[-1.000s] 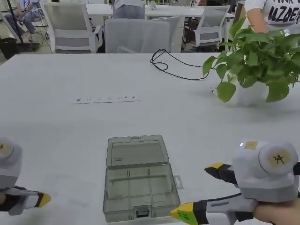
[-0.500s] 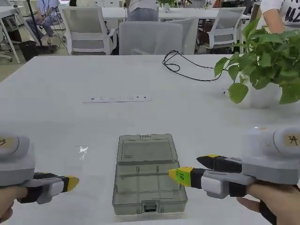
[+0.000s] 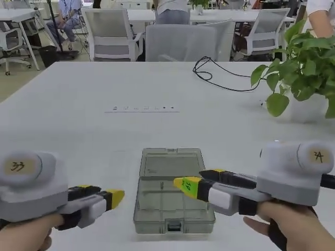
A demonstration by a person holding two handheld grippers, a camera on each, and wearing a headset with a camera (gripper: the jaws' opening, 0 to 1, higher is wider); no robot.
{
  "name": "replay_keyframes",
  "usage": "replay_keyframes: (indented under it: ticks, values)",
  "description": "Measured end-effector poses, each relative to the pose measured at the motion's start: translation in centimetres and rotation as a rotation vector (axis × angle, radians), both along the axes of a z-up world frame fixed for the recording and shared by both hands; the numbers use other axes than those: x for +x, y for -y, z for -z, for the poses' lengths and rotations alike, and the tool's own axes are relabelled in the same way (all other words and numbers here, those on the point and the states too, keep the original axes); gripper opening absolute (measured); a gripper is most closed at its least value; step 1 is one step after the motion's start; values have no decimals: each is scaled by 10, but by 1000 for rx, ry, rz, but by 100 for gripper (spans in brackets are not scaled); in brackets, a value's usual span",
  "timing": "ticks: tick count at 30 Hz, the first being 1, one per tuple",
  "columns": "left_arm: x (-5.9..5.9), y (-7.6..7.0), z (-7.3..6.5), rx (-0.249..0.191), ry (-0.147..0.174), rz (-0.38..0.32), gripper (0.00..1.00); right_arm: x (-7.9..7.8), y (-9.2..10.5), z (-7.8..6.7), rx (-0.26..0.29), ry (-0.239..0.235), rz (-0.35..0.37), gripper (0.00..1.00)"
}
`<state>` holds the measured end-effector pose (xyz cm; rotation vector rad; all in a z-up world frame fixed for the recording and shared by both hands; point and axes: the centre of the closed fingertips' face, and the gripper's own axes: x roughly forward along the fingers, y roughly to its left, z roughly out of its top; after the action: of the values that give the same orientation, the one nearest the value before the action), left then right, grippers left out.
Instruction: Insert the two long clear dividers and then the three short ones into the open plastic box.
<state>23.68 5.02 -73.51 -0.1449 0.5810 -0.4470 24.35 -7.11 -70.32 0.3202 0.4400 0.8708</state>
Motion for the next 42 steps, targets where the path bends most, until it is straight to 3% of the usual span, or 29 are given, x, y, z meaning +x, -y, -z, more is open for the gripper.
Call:
replay_keyframes:
  ticks: [8,15,19,23,32,42]
  values:
    - [-11,21,-10,-28,47,25,30,-8,-22,-12,86,24,-17,36]
    - [-21,39,-12,-26,70,49,30,-14,-35,-10,114,17,-27,31]
    - [-26,49,-13,-50,65,59,30,-18,-41,-8,115,17,-30,28]
    - [-31,58,-13,-47,71,76,30,-19,-45,-5,122,6,-28,24]
    - [-33,69,-20,-69,89,97,30,-19,-50,-4,142,-8,-21,17]
    - [-32,72,-20,-52,100,118,30,-16,-48,2,162,-59,-3,8]
